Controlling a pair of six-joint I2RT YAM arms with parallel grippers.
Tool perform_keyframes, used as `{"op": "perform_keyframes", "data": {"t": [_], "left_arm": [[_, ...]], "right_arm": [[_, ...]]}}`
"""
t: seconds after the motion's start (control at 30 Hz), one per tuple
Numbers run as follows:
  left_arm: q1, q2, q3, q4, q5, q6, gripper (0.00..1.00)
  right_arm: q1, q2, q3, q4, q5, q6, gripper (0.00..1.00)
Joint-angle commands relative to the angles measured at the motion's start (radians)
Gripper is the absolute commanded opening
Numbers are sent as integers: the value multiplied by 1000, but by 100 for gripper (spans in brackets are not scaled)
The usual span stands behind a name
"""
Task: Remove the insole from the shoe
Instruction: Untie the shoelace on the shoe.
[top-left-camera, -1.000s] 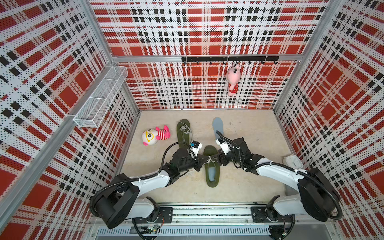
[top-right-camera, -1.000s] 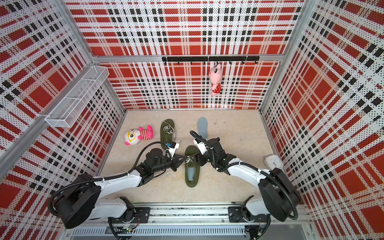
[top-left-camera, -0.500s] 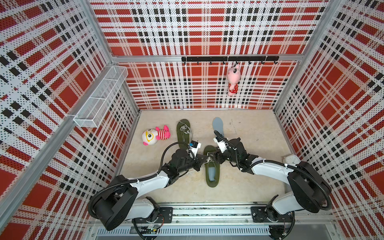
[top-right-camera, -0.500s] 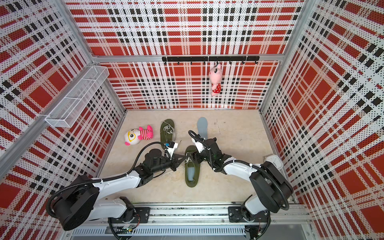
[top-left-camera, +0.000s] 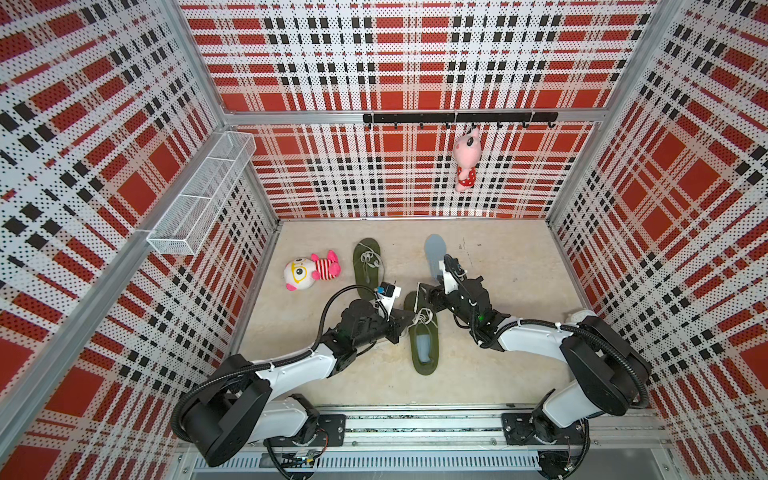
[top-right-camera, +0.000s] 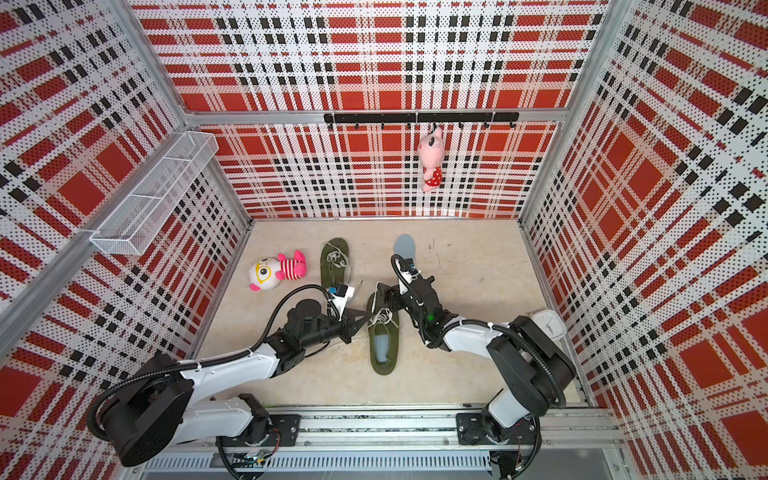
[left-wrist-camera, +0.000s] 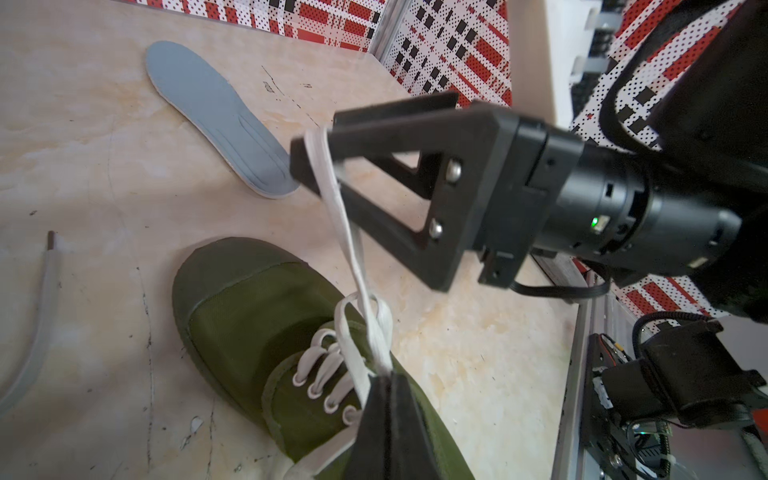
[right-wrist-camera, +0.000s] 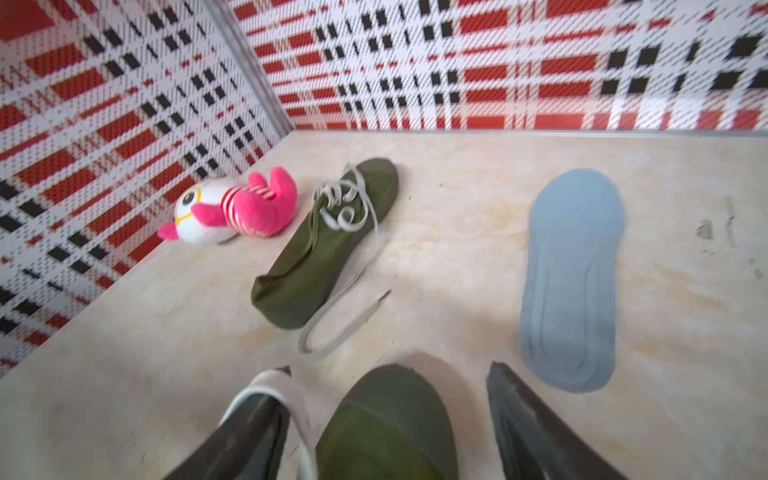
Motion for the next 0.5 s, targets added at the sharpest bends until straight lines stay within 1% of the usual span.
{"op": "perform_keyframes", "data": {"t": [0.0,0.07,0.17,0.3,0.37,0.4,0.47], "left_arm": [[-6,-43,-22,63,-17,-6,0],[-6,-55,-37,63,-28,-13,0],[-6,-66,-63,65,-46,-23,0],[-6,-70,-88,66,-95,-48,0],[-1,-65,-94,67,-124,-71,0],[1,-60,-98,70,-135,-83,0],[6,-50,-103,76,-163,-110,0]], "right_arm": [[-5,11,66,95,100,1,79],[-21,2,107,67,83,-14,80],[-61,-25,177,-43,49,-14,80],[-139,-59,306,-381,-10,27,80],[-173,-79,341,-548,-32,33,82],[-189,-95,348,-633,-47,27,82],[-201,-135,333,-721,-81,-25,82]]}}
